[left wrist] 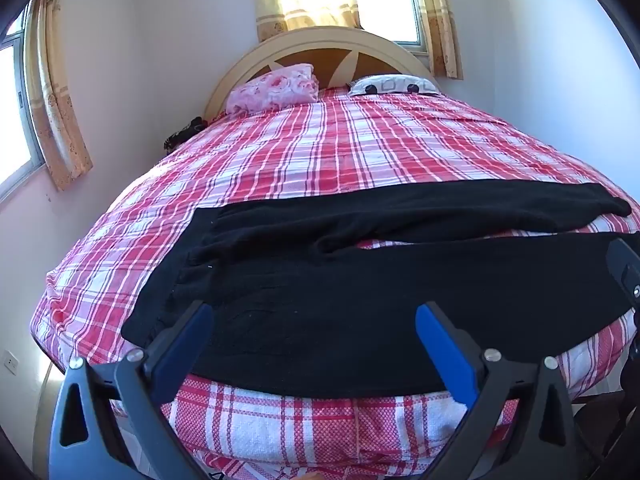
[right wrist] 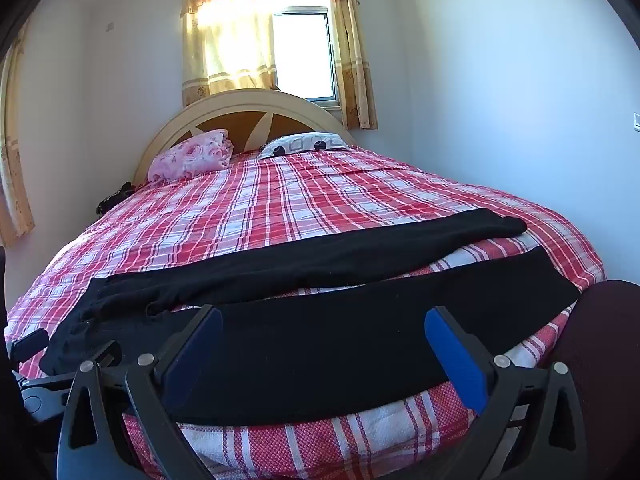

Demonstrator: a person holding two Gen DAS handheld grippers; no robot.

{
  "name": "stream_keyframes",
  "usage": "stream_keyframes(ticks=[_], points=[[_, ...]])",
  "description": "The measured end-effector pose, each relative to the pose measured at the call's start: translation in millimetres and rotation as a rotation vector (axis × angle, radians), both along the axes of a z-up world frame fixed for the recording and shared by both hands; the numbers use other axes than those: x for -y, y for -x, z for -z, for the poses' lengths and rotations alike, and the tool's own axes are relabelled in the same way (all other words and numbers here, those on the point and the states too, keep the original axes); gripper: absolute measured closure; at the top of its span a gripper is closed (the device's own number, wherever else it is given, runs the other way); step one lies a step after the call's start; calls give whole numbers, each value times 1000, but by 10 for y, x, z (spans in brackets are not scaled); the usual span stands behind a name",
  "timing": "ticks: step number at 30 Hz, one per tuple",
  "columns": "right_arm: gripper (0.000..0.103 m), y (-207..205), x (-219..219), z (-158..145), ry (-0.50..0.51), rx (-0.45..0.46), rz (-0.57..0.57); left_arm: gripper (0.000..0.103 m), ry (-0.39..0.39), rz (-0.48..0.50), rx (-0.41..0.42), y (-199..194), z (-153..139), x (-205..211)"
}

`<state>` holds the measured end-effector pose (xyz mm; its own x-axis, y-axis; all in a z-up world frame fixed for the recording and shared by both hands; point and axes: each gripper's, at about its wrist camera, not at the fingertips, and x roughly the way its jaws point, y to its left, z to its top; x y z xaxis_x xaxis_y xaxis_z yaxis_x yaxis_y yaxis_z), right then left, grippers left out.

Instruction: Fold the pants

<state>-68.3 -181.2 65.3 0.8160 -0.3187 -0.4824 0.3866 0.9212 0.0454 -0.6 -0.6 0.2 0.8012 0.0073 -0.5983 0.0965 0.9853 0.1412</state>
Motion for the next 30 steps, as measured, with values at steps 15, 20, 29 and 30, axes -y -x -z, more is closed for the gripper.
stream_keyframes(ticks=[15, 20, 29, 30], points=[[1, -89, 90, 148, -30, -46, 15, 0, 7, -12, -46, -70, 78, -54], [1, -113, 108, 190, -28, -72, 29, 0, 9, -4, -40, -43, 72, -36], [1, -91, 132, 199, -41, -85, 38, 0, 3, 18, -25, 16, 20, 27], [1, -105, 136, 196, -43, -88, 39, 0, 3, 21, -23, 20, 17, 32]])
